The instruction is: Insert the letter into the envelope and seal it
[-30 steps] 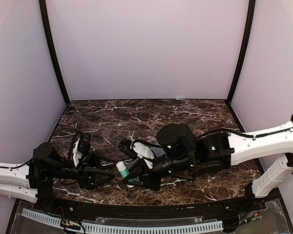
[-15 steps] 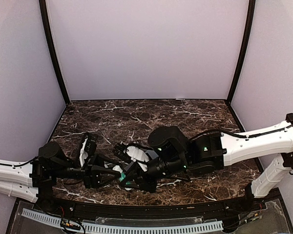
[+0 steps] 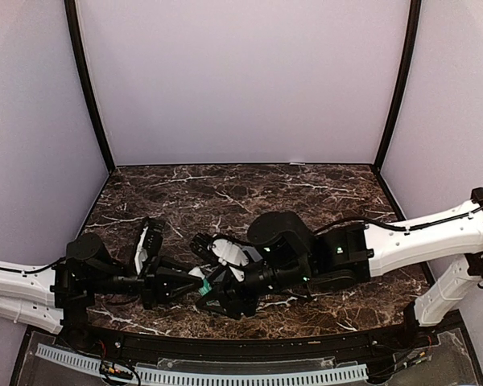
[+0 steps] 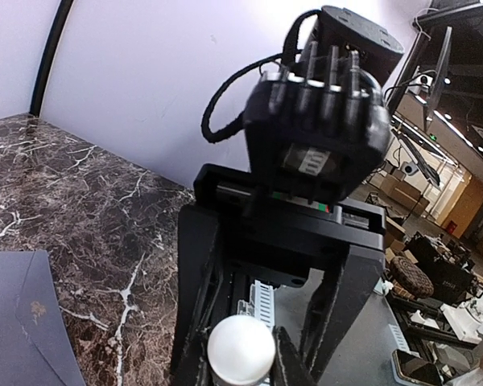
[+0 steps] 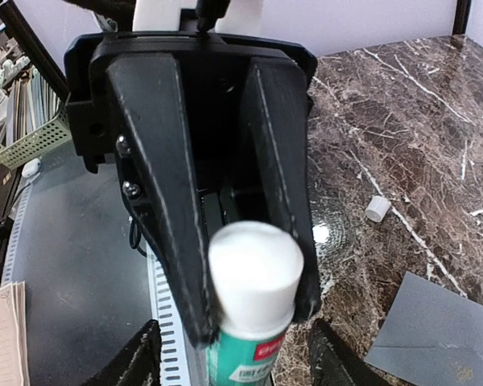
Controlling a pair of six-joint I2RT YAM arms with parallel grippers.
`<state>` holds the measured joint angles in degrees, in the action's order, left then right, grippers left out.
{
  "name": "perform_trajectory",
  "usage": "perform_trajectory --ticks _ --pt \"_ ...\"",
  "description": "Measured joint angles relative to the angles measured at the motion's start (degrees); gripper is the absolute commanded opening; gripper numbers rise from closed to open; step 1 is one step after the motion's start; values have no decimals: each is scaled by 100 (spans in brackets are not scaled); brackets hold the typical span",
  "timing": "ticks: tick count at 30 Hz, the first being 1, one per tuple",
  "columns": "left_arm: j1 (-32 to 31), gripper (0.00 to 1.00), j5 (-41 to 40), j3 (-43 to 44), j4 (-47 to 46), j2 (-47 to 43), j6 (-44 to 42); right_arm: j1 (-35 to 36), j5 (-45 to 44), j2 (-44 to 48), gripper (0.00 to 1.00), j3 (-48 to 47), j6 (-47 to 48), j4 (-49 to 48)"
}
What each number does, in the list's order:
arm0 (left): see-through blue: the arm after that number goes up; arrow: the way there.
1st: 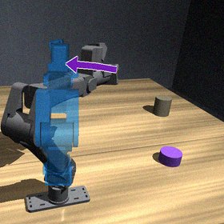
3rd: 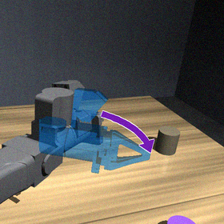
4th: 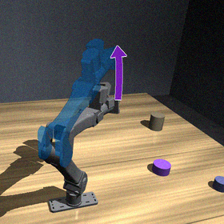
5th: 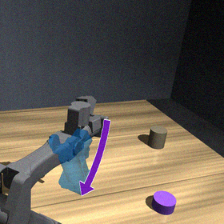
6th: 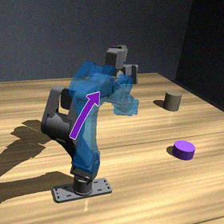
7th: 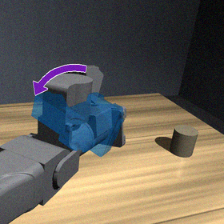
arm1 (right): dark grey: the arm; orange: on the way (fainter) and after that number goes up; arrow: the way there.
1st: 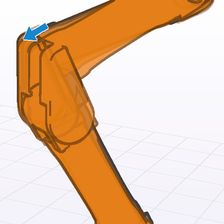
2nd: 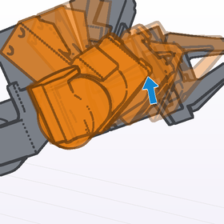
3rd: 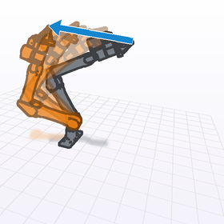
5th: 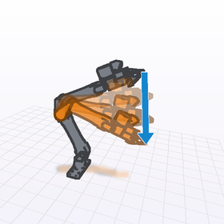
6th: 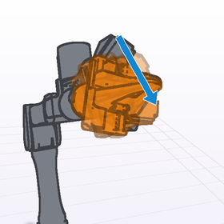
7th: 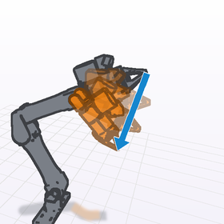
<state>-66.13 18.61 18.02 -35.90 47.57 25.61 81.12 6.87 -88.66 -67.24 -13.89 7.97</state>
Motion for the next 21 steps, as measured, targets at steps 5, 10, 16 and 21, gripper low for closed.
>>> perform_trajectory --ticks 5,10,16,21 --pt "0 0 -474 -17 -304 0 378 22 -472 459 67 1062 44 -1246" --pt "0 0 -1209 -17 -772 166 866 35 -1261 732 67 2022 258 -2769" --pt "0 0 -2127 197 -925 675 1480 83 -2151 664 68 2592 1099 -4789" --pt "2 0 -2522 658 -970 938 1867 149 -2621 168 67 2610 1963 -6266"
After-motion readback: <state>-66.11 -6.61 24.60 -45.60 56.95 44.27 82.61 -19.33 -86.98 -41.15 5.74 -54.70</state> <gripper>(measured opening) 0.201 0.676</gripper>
